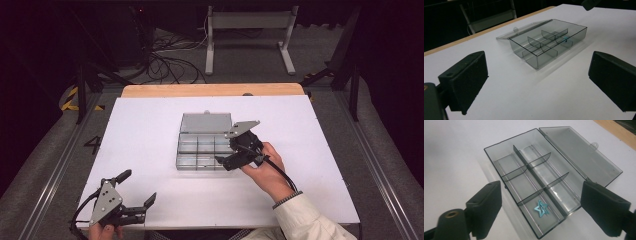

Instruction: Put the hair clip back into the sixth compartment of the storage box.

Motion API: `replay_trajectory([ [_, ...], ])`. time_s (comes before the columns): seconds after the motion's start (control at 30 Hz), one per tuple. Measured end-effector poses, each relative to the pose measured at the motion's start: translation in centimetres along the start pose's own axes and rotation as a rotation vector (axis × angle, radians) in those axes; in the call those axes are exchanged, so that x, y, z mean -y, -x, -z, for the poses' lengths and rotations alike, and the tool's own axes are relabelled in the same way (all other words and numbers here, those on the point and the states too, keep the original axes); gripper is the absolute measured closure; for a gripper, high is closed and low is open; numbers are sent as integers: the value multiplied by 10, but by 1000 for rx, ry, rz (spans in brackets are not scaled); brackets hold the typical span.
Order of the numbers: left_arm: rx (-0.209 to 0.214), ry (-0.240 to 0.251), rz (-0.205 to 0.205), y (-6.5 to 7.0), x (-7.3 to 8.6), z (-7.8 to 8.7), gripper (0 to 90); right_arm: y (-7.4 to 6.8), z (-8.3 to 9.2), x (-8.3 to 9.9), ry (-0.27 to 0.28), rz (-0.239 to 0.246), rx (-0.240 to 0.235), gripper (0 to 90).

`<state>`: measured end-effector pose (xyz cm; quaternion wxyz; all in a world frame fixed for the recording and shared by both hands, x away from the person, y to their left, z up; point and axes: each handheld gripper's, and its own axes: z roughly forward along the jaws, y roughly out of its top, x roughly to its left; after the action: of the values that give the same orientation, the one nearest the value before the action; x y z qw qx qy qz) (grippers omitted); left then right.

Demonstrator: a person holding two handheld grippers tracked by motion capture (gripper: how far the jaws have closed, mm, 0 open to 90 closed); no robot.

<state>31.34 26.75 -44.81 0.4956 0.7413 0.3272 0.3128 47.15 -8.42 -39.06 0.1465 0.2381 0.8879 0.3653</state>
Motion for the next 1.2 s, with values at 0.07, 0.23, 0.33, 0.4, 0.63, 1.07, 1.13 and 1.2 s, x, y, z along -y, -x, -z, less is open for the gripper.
replay_trajectory([
  [0.07, 1, -1, 1, 0, 0, 0, 31, -1, 4, 1, 11, 1, 1, 144],
  [0.23, 0, -1, 0, 0, 0, 0, 30, -2, 15, 4, 51, -6, 7, 55],
  [0.33, 0, 0, -2, 0, 0, 0, 30, -2, 23, 7, 70, -15, -19, 31],
  [0.4, 0, 0, -2, 0, 0, 0, 30, -2, 29, 9, 87, -21, -26, 24],
  [0.63, 1, -2, -1, 1, 0, 0, 30, -1, 49, 22, 182, -35, -18, 5],
  [1.07, -4, -4, -8, 1, 0, 0, 30, 5, 79, 50, 284, -58, 2, 2],
  [1.13, -5, -3, -10, 0, -1, 0, 30, 6, 82, 54, 282, -63, 5, 2],
  [1.2, -4, -3, -6, 1, 0, 0, 30, 7, 84, 60, 286, -68, 9, 1],
])
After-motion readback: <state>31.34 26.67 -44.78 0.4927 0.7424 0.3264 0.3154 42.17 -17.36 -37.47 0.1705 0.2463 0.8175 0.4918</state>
